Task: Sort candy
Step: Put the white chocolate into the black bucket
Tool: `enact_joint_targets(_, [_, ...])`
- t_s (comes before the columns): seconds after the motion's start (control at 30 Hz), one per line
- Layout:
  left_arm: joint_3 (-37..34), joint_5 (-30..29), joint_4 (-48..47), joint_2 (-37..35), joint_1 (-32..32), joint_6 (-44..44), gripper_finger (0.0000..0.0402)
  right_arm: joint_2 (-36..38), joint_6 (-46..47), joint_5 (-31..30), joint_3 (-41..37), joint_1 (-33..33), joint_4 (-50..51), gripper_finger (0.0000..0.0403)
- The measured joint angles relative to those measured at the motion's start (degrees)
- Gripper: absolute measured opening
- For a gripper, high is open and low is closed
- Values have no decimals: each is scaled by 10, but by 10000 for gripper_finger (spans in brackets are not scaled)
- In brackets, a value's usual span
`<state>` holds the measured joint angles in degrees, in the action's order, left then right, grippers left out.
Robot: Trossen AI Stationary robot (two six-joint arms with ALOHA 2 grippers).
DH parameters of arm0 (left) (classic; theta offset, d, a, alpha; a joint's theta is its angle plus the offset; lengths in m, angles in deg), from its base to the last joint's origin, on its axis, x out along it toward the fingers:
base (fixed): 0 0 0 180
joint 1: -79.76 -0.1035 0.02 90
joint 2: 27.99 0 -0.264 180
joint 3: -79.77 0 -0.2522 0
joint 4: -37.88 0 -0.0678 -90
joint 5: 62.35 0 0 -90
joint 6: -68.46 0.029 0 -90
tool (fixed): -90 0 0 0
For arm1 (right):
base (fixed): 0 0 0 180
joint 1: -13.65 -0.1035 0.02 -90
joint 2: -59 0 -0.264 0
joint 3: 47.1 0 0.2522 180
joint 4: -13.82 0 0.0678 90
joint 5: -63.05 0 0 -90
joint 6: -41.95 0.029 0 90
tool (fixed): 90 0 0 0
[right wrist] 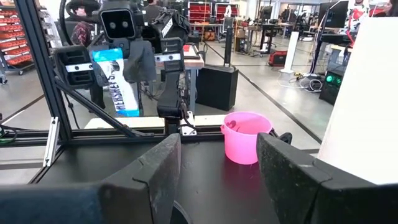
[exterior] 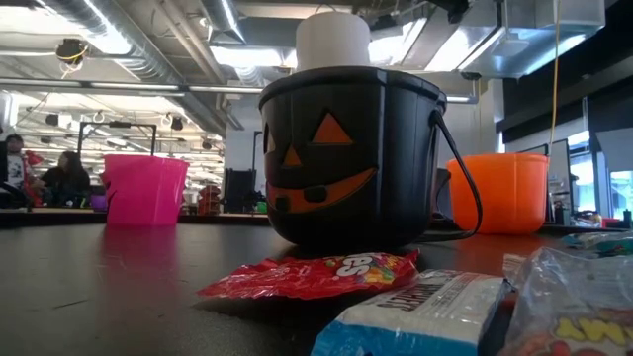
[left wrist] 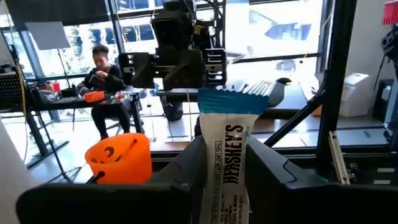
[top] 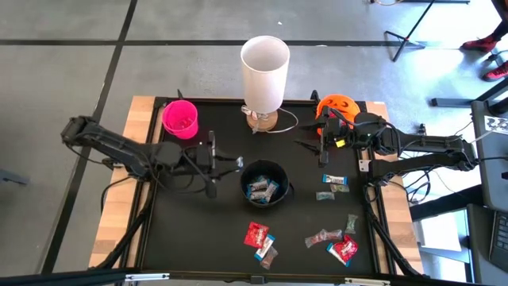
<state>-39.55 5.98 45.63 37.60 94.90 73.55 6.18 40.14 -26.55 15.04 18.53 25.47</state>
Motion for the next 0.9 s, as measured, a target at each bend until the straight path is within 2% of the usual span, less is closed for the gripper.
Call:
enact_joint_targets(0.33, [0, 101, 63, 91, -50, -34, 81, 0, -3, 0, 0, 0, 0, 209])
enact_joint_targets(0.53, [0, 106, 86, 147, -66, -38, 81, 0, -11, 0, 0, 0, 0, 209])
enact_joint_targets(0.7, [0, 105, 87, 180, -84, -88, 81, 0, -11, 0, 0, 0, 0, 209])
enact_joint_targets(0.9, [-1, 130, 86, 196, -89, -95, 123, 0, -11, 0, 0, 0, 0, 209])
